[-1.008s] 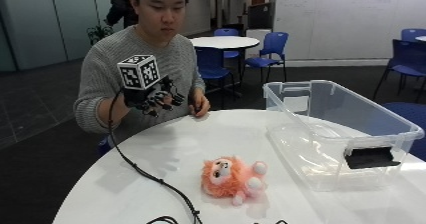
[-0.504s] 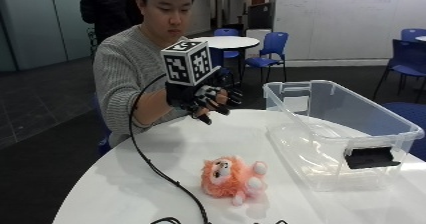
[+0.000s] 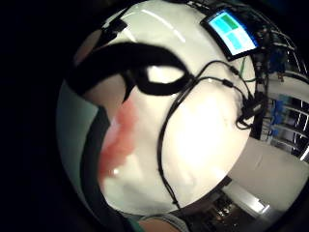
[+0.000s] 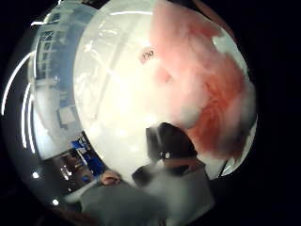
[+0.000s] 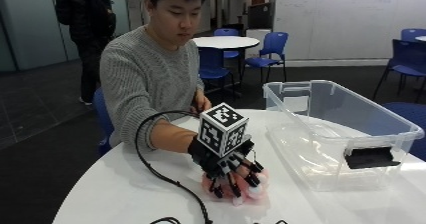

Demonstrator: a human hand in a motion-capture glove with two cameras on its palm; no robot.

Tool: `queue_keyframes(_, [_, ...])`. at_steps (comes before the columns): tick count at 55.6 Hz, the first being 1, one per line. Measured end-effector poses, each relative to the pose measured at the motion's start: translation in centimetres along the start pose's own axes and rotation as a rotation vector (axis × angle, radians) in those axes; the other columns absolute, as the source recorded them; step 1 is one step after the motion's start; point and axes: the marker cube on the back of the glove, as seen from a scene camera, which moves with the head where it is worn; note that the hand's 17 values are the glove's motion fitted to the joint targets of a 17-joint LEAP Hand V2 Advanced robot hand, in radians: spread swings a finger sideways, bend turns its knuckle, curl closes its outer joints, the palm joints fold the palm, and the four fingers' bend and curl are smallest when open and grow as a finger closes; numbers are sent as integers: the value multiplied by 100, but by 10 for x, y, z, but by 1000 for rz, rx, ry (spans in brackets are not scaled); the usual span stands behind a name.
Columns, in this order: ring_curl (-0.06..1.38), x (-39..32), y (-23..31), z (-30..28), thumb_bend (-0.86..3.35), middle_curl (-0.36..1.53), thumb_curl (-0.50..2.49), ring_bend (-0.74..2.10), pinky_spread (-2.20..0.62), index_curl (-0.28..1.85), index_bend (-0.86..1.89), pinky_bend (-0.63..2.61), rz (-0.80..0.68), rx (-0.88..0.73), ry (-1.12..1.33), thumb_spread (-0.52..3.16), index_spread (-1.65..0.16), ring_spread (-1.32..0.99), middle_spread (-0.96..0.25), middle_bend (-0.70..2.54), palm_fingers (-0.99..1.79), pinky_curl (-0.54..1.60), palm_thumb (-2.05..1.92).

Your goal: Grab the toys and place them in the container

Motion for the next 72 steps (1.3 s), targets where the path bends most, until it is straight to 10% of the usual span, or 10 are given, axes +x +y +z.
queue_keyframes(14, [48,1,-2,15,15,19,37,119,-28,12,6,141,22,225,45,140,-38,-30,-17,17,37,44,40])
queue_keyframes(38, [44,0,1,-3,17,39,64,98,-40,21,28,109,8,355,-50,99,-41,-42,-29,54,83,33,70])
queue_keyframes(59, [45,-30,29,-201,12,45,80,89,-41,31,26,99,-106,631,-125,78,-42,-45,-32,52,89,33,73])
queue_keyframes(72, [46,-78,19,-221,10,49,88,85,-42,37,22,96,-201,611,-102,72,-43,-47,-33,49,90,34,74])
